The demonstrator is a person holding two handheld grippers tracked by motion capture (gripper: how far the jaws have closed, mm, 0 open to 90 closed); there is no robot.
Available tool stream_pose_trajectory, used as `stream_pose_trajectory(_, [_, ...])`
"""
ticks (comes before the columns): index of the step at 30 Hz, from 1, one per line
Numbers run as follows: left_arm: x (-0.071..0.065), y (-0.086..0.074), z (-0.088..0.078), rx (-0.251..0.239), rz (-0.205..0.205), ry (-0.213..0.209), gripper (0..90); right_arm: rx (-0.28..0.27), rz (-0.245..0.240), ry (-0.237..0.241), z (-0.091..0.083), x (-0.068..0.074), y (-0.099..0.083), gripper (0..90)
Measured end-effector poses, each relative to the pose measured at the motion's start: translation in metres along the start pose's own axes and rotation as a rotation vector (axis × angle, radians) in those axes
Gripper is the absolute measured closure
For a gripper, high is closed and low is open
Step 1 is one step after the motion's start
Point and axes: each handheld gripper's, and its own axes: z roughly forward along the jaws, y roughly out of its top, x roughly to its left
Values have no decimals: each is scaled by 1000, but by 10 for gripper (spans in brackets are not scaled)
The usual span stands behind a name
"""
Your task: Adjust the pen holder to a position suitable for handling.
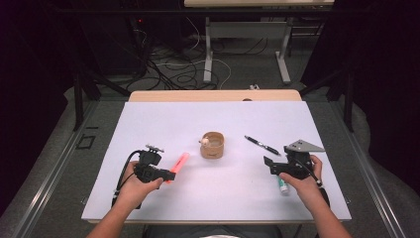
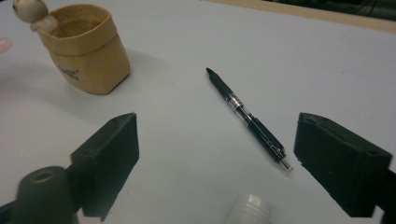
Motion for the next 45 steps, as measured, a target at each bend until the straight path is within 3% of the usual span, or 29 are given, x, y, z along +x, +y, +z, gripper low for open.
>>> stream_pose_trajectory(5, [-7,0,2,15,23,-16,670,-10,-155,-12,-1,10,3,202])
stream_pose_trajectory(9, [-11,0,5,27,32,-26,670,-35,-239,-2,0,17,4,274])
stream_pose_trajectory(16, [-17,0,10,42,51,-42,669,-3,-371,53,4,32,5,331])
stream_pose_trajectory(25, [-26,1,16,66,91,-71,669,3,-603,124,12,56,1,394])
stream_pose_trajectory(29, [-29,1,19,74,101,-84,670,5,-708,126,14,68,1,397])
stream_pose_trajectory(34, [-30,2,23,81,115,-94,669,17,-796,113,15,80,0,391])
stream_pose_trajectory(39, [-32,4,26,85,117,-120,669,33,-852,139,16,91,-1,421])
stream_pose_trajectory(45, [-37,11,30,97,135,-144,669,3,-943,164,18,107,-2,424])
